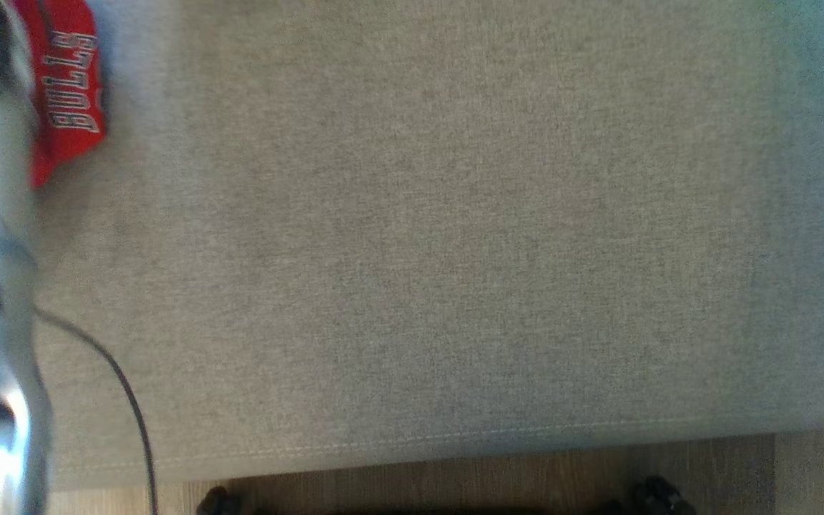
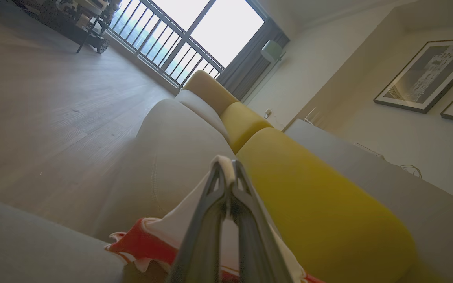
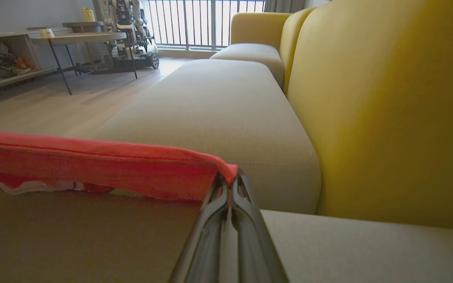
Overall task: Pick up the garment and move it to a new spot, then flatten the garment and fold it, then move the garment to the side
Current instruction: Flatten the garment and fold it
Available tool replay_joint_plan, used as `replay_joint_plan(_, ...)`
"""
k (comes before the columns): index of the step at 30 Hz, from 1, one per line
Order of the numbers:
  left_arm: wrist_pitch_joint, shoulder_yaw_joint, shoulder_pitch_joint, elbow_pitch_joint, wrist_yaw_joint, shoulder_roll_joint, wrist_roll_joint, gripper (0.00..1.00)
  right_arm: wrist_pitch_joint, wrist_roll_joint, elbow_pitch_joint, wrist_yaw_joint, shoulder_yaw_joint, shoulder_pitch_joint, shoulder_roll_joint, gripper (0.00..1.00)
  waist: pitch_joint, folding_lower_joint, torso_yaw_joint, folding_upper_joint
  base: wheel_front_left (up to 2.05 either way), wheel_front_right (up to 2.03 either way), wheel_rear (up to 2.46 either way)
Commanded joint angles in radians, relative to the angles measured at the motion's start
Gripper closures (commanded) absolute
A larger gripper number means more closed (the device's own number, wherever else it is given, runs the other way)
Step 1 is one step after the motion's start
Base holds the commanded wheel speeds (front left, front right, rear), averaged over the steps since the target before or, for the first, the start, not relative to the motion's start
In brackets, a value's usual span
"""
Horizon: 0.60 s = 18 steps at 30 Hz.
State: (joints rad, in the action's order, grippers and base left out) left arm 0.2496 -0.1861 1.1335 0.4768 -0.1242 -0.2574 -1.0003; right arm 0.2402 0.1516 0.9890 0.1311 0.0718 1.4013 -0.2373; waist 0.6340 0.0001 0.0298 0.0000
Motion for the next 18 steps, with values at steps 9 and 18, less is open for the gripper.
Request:
replay_joint_plan(9, 0.011, 0.016, -0.62, -0.217, -0.006, -0.033, -0.114, 1.0, 0.02, 0.131, -0.1, 0.0, -0.008, -0.478, -0.013, 1.0, -0.229, -0.0001, 0.013, 0.0, 0.0, 0.0, 0.0)
replay_joint_plan(18, 0.012, 0.086, -1.062, -0.391, 0.04, 0.058, -0.104, 1.0, -0.011, 0.152, -0.331, 0.0, -0.1, -0.877, 0.011, 1.0, -0.362, -0.0001, 0.005, 0.0, 0.0, 0.0, 0.0)
